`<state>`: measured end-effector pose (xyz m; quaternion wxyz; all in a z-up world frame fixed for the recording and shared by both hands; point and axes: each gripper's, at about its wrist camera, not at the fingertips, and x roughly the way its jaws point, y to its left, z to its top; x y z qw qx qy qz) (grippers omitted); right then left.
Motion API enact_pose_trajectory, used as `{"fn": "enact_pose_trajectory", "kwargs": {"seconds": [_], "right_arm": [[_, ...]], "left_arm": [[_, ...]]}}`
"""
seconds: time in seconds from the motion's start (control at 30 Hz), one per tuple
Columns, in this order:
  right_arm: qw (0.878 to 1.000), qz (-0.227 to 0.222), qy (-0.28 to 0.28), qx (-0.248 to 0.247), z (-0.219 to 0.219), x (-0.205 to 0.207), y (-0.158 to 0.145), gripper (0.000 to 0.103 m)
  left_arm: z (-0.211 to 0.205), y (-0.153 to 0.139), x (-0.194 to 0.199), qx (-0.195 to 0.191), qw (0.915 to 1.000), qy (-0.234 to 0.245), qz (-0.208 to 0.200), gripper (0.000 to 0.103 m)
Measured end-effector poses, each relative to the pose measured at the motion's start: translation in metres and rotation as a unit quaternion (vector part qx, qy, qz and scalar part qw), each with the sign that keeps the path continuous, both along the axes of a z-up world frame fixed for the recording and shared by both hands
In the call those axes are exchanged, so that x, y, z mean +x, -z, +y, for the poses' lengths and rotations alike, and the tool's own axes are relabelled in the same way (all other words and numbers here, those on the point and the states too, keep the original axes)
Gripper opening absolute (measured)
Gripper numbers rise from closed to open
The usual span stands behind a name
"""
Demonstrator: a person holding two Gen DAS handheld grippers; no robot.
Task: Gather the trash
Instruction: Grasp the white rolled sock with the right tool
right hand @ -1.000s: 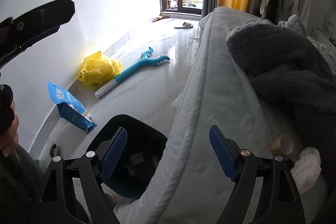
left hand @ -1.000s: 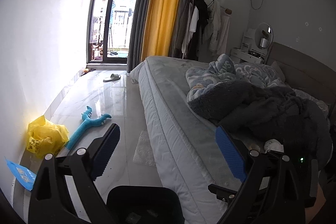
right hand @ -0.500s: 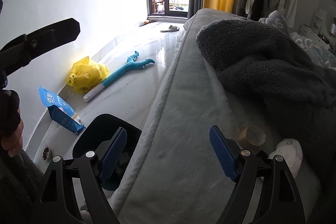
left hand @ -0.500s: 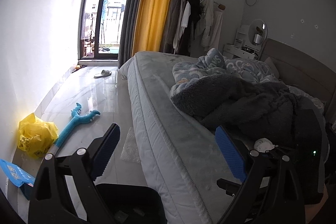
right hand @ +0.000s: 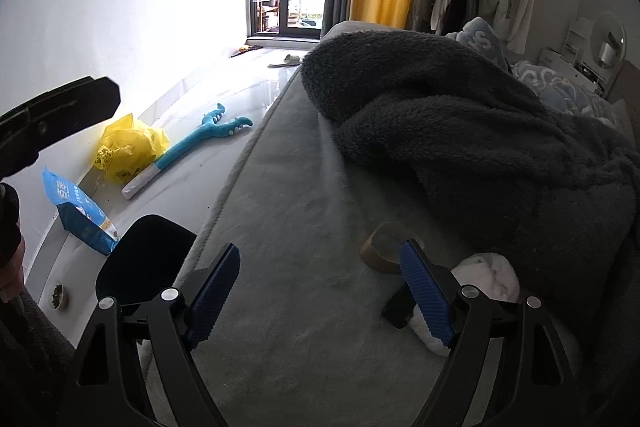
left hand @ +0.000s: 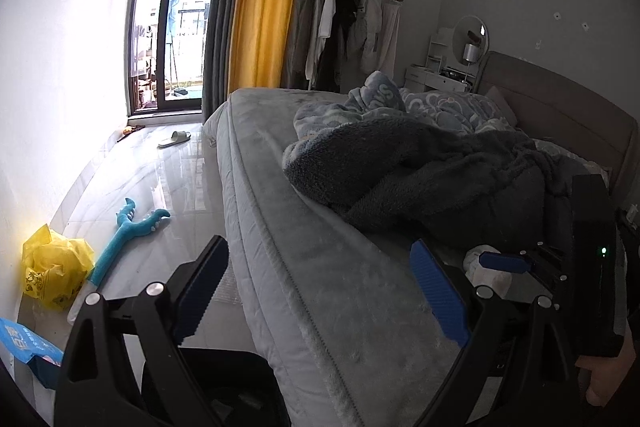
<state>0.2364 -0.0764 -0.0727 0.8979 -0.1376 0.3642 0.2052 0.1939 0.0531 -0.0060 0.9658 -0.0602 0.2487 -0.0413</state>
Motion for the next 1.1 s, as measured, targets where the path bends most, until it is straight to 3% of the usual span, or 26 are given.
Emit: {"fn": "enact_pose_trajectory", "kwargs": {"seconds": [0.3, 0.47, 0.57, 0.7, 0.97, 1.1], "right_arm": [[0.996, 0.028, 0.07, 0.044, -0.061, 0.024, 0.022, 0.084], [0.994, 0.036, 0.083, 0.058, -0.079, 0.025, 0.028, 0.084], [0.995, 0.032, 0.085, 0.036, -0.083, 0.024, 0.033, 0.073], [0.995, 0.035, 0.091, 0.028, -0.094, 0.027, 0.041, 0.065], [0.994, 0.038, 0.098, 0.01, -0.115, 0.03, 0.053, 0.059], [0.994, 0.038, 0.098, 0.019, -0.125, 0.032, 0.052, 0.046]], "left_arm": [[-0.026, 0.014, 0.012, 0.021, 0.9995, 0.017, 0.017, 0.094], [-0.042, 0.023, 0.019, 0.025, 0.9989, 0.031, 0.026, 0.094], [-0.051, 0.028, 0.024, 0.021, 0.9986, 0.038, 0.032, 0.094], [-0.066, 0.036, 0.029, 0.02, 0.9977, 0.05, 0.041, 0.094], [-0.095, 0.05, 0.04, 0.029, 0.9954, 0.071, 0.057, 0.094], [-0.112, 0.056, 0.043, 0.032, 0.9938, 0.088, 0.059, 0.094]]}}
